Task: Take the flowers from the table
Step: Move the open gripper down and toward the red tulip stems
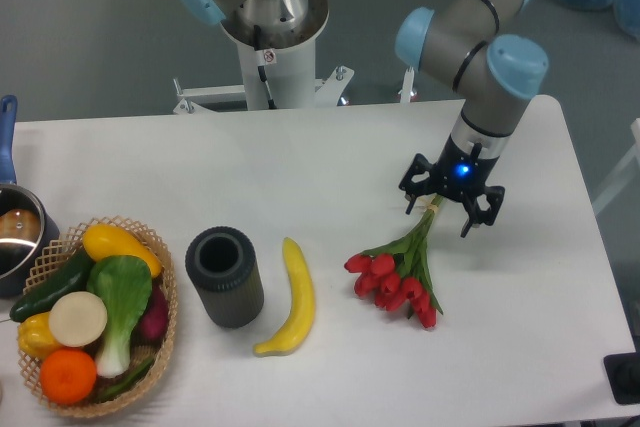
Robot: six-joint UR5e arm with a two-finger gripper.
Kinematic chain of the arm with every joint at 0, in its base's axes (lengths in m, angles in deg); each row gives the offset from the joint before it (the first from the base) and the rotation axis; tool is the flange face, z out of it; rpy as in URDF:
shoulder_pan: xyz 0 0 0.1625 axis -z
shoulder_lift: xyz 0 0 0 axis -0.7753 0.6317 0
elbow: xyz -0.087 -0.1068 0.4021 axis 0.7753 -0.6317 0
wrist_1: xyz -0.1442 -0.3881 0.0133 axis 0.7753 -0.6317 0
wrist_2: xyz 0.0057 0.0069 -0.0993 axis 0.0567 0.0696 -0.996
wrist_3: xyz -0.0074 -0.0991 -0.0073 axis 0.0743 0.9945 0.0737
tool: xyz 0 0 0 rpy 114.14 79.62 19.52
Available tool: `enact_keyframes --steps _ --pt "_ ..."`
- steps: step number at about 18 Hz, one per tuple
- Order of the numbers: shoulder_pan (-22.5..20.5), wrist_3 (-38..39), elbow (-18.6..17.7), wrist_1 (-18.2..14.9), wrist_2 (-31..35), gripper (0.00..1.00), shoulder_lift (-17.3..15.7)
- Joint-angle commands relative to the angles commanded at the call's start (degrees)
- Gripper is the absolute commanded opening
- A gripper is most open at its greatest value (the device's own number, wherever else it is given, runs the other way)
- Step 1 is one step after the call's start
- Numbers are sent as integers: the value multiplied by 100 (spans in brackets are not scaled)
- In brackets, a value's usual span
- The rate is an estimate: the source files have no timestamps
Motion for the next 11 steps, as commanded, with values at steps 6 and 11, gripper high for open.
enact_keyframes --steps 6,11 --pt "123 -9 53 -53 -35 100 308" --pt "237 -17 62 -53 -44 100 440"
